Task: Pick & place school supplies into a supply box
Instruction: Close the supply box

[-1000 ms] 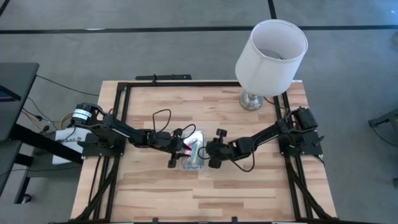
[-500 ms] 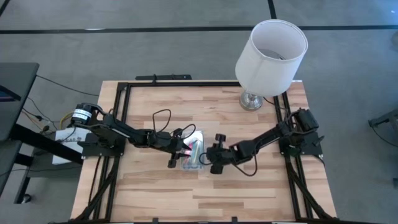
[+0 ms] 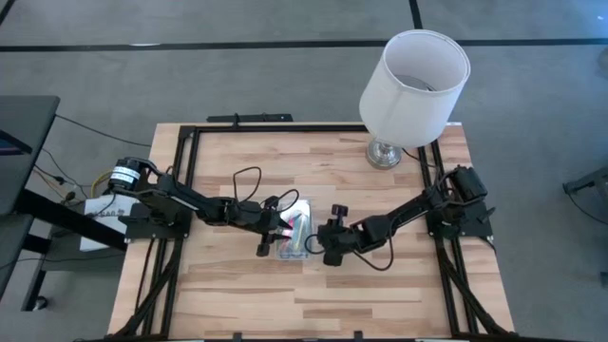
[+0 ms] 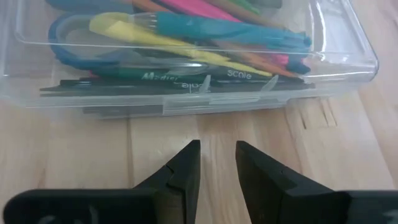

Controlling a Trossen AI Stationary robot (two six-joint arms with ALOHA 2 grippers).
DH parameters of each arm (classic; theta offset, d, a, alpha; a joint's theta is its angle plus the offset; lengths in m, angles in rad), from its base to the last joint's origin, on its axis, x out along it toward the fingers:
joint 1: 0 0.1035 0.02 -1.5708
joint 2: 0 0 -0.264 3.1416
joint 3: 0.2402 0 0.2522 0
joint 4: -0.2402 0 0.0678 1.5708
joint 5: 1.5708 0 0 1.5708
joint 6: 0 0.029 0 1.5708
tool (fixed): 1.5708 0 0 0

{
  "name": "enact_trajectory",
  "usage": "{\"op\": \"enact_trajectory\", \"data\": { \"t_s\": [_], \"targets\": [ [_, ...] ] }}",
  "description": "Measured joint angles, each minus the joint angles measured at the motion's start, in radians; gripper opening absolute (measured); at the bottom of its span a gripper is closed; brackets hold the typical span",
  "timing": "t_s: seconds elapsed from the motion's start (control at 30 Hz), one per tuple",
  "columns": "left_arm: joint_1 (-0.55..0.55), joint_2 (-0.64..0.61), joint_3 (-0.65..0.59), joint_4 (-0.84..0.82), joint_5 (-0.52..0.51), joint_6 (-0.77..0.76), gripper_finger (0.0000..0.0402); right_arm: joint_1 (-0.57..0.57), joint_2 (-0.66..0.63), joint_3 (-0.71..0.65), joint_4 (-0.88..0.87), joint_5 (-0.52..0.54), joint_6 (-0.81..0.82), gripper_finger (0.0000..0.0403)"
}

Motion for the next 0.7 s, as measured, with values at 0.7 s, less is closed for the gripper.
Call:
{"op": "enact_trajectory", "data": {
  "t_s": [0.7],
  "targets": [
    [0.0, 0.0, 0.0, 0.013, 0.0, 0.001, 0.0139, -0.003, -0.076, 0.0, 0.02, -0.005, -0.028, 0.0098]
  ]
}}
